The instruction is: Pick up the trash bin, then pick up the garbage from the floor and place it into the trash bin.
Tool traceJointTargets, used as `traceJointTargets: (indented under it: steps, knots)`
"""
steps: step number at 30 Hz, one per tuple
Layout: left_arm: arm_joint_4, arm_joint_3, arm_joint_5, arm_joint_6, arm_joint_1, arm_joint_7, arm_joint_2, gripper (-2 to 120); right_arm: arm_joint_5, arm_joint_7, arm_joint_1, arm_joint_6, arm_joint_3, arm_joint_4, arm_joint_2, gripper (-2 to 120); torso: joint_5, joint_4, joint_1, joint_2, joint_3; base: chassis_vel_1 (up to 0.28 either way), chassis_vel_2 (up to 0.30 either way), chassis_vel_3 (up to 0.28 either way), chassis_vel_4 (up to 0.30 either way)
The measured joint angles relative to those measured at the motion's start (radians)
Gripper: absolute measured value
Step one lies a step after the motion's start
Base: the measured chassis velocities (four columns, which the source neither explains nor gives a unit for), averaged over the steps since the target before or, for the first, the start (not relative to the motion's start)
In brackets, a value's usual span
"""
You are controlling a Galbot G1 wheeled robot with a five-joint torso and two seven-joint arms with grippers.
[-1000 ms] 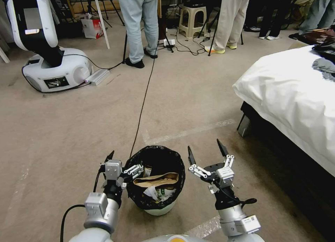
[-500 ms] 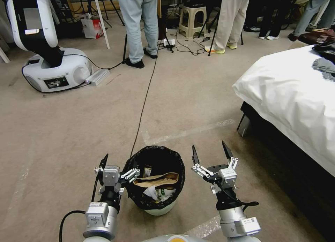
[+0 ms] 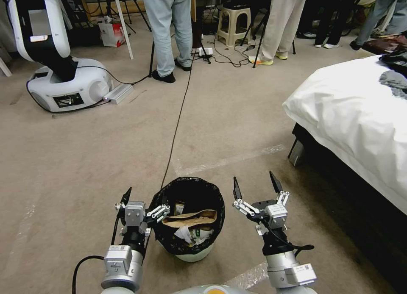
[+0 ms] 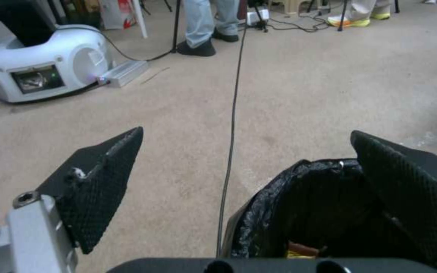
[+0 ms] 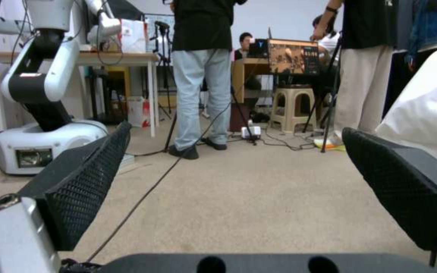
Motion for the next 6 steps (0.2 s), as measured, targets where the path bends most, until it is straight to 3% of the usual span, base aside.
traceJointTargets:
  steps: [6]
  knots:
    - [0.000,0.000,-0.001,0.001,0.000,0.000,0.000,100,0.000,0.000,0.000,0.000,0.000,0.000,0.000,100,0.0000,0.0000,0.000,0.000,0.000,0.000,0.000,0.000,0.000]
